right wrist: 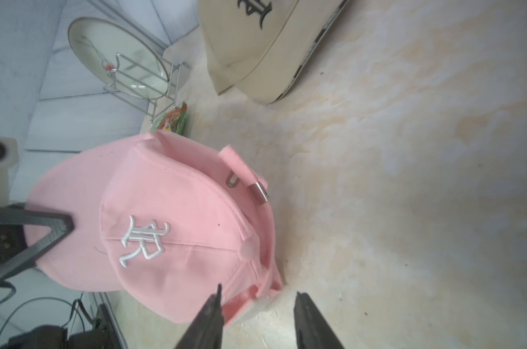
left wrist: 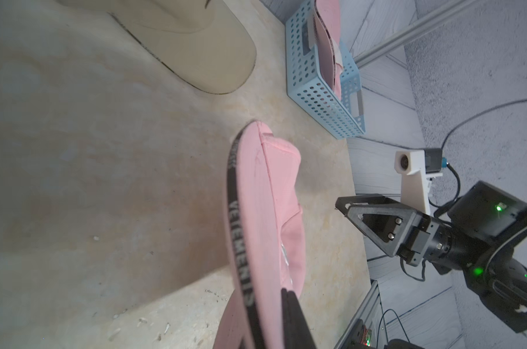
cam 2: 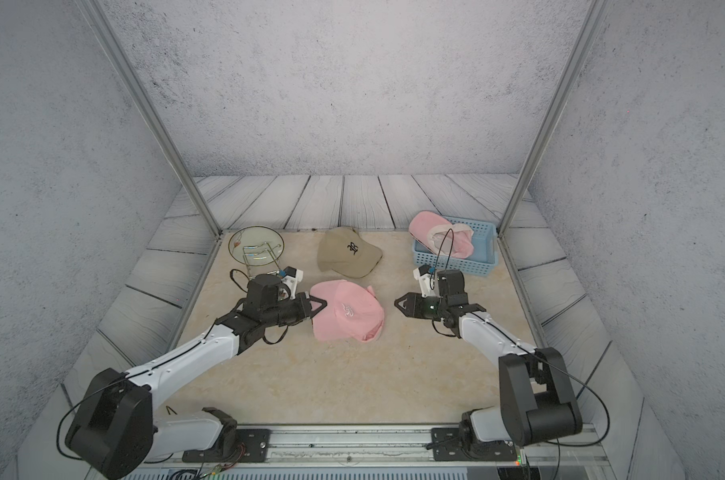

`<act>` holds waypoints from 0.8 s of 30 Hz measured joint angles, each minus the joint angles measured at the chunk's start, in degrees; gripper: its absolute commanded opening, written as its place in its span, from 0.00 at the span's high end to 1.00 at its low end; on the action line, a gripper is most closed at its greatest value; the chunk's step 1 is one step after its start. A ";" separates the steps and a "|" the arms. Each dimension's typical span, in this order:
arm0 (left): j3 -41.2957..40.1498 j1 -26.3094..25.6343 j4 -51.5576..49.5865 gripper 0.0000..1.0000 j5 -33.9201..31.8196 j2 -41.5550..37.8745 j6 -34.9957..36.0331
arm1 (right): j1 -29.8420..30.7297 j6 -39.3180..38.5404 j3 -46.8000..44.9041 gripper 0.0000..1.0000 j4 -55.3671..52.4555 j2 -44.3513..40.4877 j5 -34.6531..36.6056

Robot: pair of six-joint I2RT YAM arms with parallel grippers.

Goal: Turn the baseball cap inside out
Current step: Turn over the baseball cap.

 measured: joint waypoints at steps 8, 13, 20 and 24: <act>4.46 -2.64 -9.97 1.00 -12.94 -8.66 -17.86 | 12.00 -17.51 -6.47 0.41 8.24 -12.37 4.26; 8.26 -2.75 -12.48 1.00 -16.83 -9.88 -31.36 | 20.13 -29.40 -11.26 0.38 16.09 -13.68 6.29; 8.55 -3.45 -16.59 1.00 -17.90 -8.26 -44.15 | 29.49 -42.80 -16.94 0.32 31.67 -13.16 15.41; 9.29 -4.85 -17.03 1.00 -18.05 -8.22 -47.58 | 32.52 -48.30 -16.76 0.32 37.57 -10.86 21.05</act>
